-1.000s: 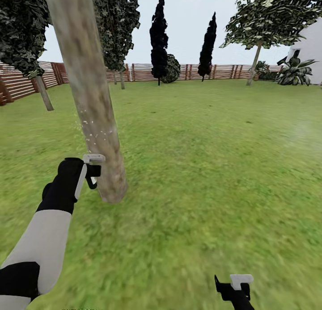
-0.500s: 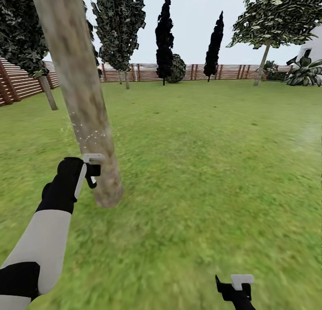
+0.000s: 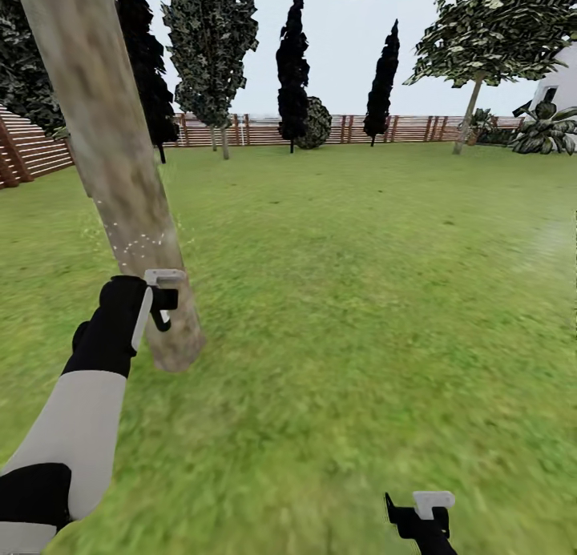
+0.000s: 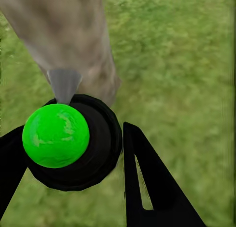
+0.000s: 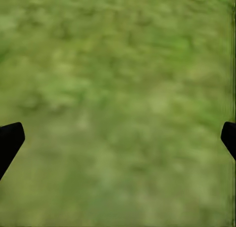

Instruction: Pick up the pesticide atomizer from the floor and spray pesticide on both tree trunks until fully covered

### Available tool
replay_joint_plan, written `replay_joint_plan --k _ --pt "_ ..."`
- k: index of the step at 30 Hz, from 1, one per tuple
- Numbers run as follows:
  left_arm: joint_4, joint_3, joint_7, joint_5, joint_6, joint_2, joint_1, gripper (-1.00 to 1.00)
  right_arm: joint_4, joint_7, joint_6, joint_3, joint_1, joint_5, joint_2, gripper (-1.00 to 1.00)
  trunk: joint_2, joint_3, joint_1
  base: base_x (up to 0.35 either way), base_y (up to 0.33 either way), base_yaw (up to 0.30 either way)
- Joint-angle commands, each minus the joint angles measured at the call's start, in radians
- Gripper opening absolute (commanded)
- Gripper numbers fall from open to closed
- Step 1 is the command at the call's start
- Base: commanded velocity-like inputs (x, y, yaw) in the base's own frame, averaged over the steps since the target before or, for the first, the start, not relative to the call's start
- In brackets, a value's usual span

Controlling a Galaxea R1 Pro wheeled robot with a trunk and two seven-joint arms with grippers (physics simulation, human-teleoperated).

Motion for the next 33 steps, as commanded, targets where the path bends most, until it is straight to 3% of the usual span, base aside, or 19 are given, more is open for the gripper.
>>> replay_joint_plan --k 1,5,16,21,30,33 --pt "-0.001 0.001 0.001 -0.004 0.000 0.001 -0.002 -1.00 0.000 0.000 0.000 0.000 0.000 0.000 0.000 1.00 0.000 0.000 0.000 0.000 -0.273 0.000" --pt "-0.002 0.005 0.001 -0.029 0.001 0.001 0.003 -1.00 0.000 -0.001 0.000 0.000 0.000 0.001 0.000 1.00 0.000 0.000 0.000 0.000 -0.273 0.001" --pt "0.000 0.007 0.001 -0.032 -0.001 0.005 0.038 -1.00 0.000 -0.001 0.000 0.000 0.000 0.001 0.002 1.00 0.000 0.000 0.000 0.000 -0.122 0.245" --pt "0.000 0.080 0.000 -0.031 -0.008 0.016 0.103 -1.00 0.000 0.000 0.000 0.000 0.000 0.001 0.002 1.00 0.000 0.000 0.000 0.000 0.000 0.277" --pt "0.017 0.081 0.003 -0.027 -0.018 0.012 0.124 -1.00 0.000 0.000 0.000 0.001 0.000 0.001 0.004 1.00 0.000 0.000 0.000 0.209 0.000 0.178" --pt "0.082 0.085 0.003 -0.024 -0.050 0.006 0.125 -1.00 0.000 0.000 0.000 0.000 0.000 0.001 0.001 1.00 0.000 0.000 0.000 0.337 0.000 0.005"
